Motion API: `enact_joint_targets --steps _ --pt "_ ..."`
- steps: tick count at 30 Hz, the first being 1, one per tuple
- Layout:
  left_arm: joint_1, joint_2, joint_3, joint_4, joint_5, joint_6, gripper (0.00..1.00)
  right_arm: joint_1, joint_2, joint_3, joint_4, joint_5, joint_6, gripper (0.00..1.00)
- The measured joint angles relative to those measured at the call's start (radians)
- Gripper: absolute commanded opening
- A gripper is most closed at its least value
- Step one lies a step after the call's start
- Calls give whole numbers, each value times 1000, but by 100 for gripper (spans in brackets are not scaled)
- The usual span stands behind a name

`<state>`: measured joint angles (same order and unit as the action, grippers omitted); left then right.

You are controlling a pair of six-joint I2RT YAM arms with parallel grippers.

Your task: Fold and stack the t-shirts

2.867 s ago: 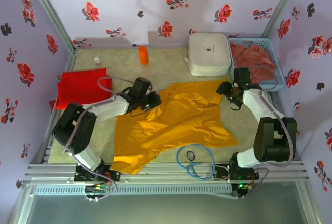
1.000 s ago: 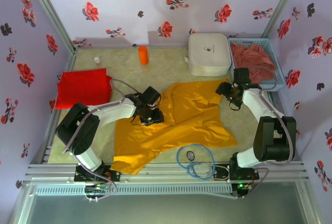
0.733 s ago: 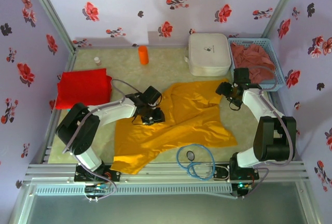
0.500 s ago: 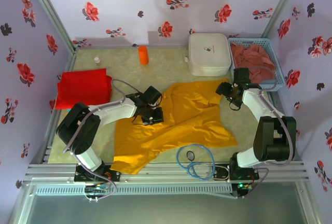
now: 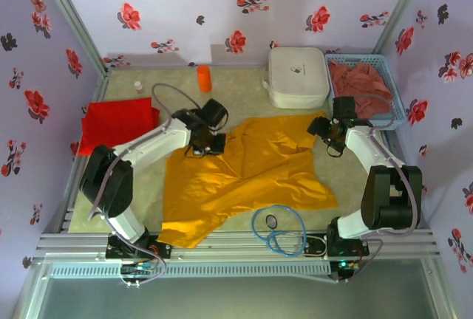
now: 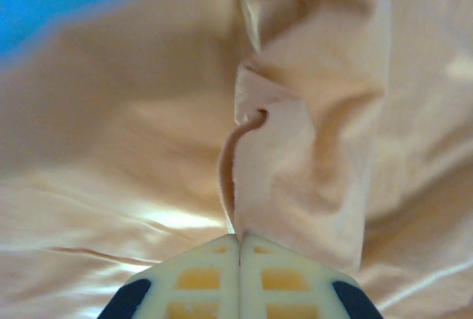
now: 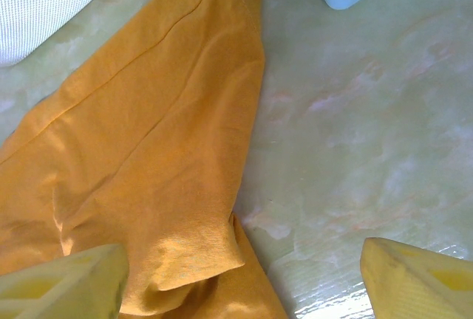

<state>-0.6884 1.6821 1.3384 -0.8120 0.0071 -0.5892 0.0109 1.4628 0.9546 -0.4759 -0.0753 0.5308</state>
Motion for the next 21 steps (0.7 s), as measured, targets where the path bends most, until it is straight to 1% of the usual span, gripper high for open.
enact_joint_targets --steps 5,9,14,21 --pt "132 18 208 -105 -117 184 0 0 0 0 0 -1 1 82" --pt "198 101 414 -144 -201 338 0 0 0 0 0 0 0 82" --pt "229 258 687 -160 -298 542 0 0 -2 11 -11 0 0 82" --pt "235 425 888 -113 -427 810 0 0 -12 14 -19 -1 0 82"
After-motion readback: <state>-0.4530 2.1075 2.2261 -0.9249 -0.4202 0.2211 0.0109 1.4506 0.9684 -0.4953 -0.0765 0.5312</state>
